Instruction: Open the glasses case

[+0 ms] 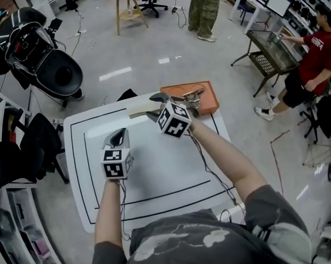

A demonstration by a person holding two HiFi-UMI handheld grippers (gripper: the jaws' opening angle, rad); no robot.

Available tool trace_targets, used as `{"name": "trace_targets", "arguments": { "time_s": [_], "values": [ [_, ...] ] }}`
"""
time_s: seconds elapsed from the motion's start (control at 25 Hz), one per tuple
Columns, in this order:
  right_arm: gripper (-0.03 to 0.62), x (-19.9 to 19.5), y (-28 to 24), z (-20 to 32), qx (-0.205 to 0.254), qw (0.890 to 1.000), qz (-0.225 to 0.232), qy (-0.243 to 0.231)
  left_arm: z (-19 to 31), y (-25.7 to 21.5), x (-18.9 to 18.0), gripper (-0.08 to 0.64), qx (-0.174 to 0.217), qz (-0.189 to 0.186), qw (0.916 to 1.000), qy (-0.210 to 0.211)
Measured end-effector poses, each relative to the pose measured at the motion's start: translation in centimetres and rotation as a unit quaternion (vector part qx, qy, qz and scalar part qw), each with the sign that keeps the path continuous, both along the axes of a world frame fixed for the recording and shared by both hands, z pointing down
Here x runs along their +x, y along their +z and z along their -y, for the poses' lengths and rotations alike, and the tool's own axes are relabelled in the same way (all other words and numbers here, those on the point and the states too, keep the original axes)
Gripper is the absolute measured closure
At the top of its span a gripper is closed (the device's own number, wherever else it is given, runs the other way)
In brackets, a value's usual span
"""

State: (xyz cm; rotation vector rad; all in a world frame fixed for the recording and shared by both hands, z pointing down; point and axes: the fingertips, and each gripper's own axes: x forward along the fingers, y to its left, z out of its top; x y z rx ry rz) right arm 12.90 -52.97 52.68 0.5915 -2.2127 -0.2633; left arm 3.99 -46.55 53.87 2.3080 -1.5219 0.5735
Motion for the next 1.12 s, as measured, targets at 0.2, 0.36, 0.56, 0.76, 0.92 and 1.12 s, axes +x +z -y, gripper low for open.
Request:
{"name": "trace_targets", "arguments": {
  "time_s": [0.2,0.36,0.56,0.76,0.92,1.12],
  "values": [
    [0.296,-1.0,4.6,2.3,0.013,0.99,-0.12,-0.078,3.2,2.1,0.6,0.558,-0.019,0.008,0.9998,0.001],
    [0.284,-1.8,7.5,3.8,-0.003,0.98,-0.172,-0.101,5.2,4.0,0.3,0.558,-0.031,0.011,0.9995,-0.002],
    [0.29,-2.2,9.8,6.2,-0.014,0.971,-0.215,-0.101,7.1,6.4,0.3,0.558,-0.05,0.02,0.9986,0.0],
    [0.296,-2.6,11.6,7.3,-0.05,0.967,-0.225,-0.108,8.6,8.4,0.8,0.558,-0.064,0.03,0.9975,0.01],
    [0.295,-2.5,12.3,7.4,-0.06,0.96,-0.248,-0.119,9.4,9.2,1.2,0.558,-0.07,0.03,0.997,0.013],
    [0.339,-2.4,13.2,7.2,-0.081,0.95,-0.269,-0.133,10.3,10.5,1.5,0.558,-0.079,0.038,0.996,0.015]
  ]
}}
